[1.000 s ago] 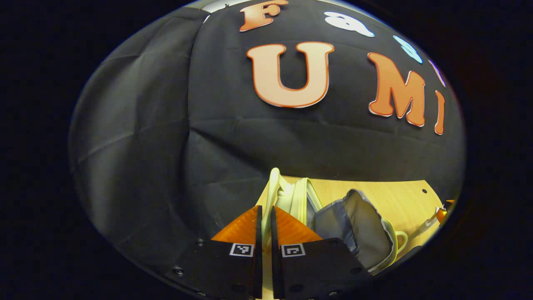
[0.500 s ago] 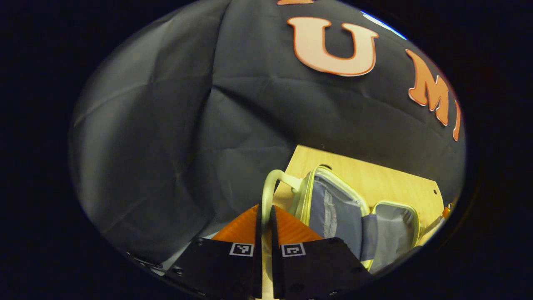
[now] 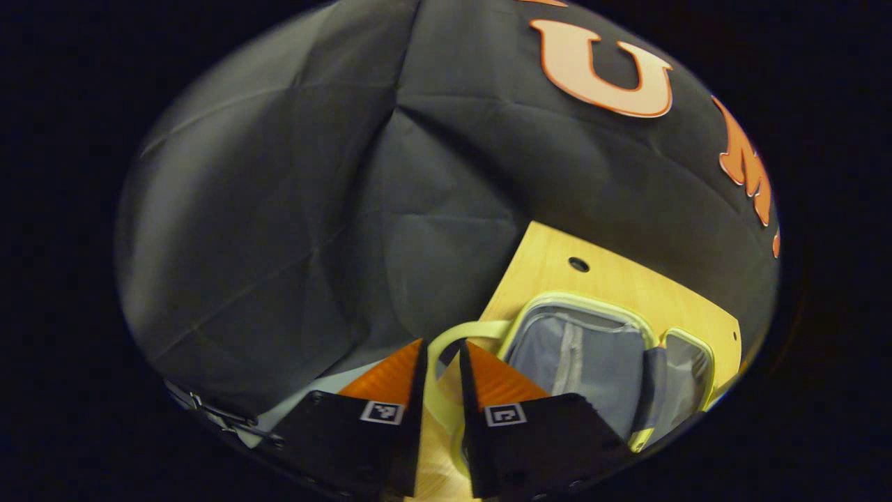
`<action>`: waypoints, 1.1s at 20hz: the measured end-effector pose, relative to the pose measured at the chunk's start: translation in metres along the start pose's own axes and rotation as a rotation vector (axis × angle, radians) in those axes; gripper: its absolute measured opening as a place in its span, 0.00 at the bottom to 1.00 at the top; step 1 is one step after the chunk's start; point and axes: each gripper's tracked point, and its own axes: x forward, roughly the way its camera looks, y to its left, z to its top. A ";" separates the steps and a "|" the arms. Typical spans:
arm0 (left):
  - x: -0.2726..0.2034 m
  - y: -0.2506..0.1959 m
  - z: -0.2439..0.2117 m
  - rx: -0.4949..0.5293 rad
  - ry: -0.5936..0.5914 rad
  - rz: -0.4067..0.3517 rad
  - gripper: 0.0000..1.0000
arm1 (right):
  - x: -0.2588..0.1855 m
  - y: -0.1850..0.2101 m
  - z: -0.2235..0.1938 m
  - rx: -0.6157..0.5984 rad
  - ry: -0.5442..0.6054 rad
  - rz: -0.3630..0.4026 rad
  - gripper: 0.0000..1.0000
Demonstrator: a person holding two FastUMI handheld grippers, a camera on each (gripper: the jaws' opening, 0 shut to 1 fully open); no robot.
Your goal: First open the suitcase, pack the skin care products into it, and then close the suitcase.
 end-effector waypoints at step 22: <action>-0.161 -0.406 -0.063 0.466 -0.178 -0.546 0.93 | -0.064 -0.096 0.057 0.081 -0.202 0.070 0.93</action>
